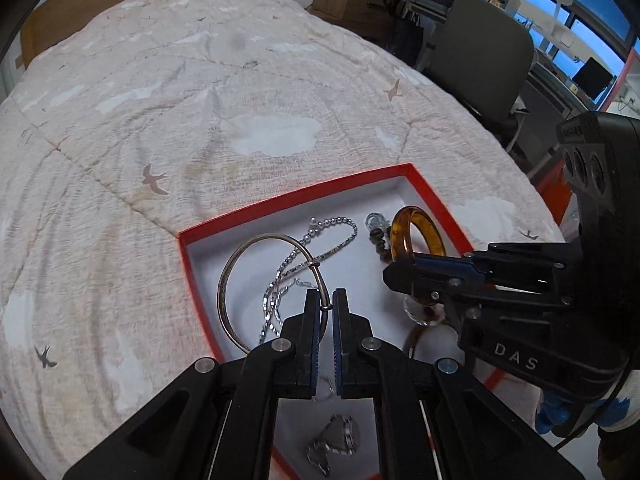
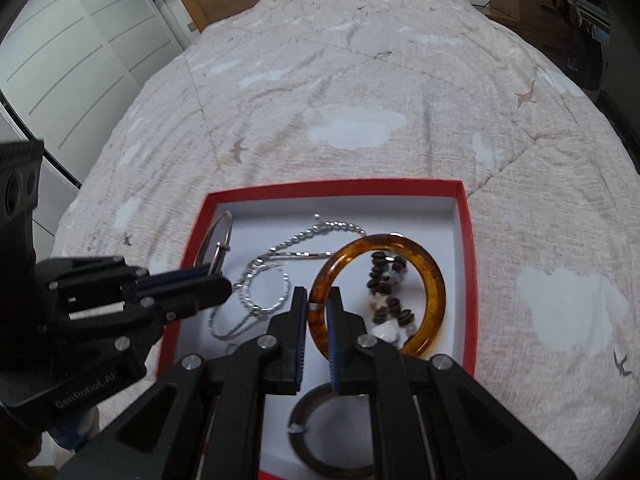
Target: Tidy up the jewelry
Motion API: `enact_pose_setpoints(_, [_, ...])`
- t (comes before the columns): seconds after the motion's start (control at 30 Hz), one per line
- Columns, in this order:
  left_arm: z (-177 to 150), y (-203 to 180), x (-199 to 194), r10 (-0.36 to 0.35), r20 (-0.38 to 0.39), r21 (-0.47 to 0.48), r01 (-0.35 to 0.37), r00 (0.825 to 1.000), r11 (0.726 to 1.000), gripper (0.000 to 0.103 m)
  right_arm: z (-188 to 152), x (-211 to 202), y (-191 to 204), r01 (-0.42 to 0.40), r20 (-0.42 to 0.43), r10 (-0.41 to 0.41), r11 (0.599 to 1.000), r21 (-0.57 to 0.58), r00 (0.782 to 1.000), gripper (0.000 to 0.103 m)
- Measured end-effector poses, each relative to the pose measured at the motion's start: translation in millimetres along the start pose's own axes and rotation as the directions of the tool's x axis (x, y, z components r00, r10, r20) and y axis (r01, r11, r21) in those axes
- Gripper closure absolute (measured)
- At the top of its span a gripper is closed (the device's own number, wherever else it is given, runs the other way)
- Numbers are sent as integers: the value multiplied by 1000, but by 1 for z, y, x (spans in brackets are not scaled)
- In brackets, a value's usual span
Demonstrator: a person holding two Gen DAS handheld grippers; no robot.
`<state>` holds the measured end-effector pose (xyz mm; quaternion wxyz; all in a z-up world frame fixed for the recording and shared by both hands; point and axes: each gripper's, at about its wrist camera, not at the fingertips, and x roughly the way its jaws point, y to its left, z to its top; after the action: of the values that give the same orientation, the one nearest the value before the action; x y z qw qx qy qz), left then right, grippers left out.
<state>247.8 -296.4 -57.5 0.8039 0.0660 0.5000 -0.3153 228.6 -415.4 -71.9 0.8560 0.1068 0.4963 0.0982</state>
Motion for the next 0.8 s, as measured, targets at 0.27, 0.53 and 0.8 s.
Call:
enact_pose_setpoints(0.27, [-2,9,32,-10,-41,-25,9,999,1000,97,4,19,-10,16,-56,-18,999,-42,998,94])
enact_pose_setpoints(0.53, [-3,14,39,-16,-53,-41,14,998,999,96,10,24,-11,28,-76,-30,999,-28,997,91])
enact_pose_setpoints(0.8, [-8,22,30,0,-47,-65,-3,999,998,84,14,15,-23,21,-65,-16,998,66,998,76])
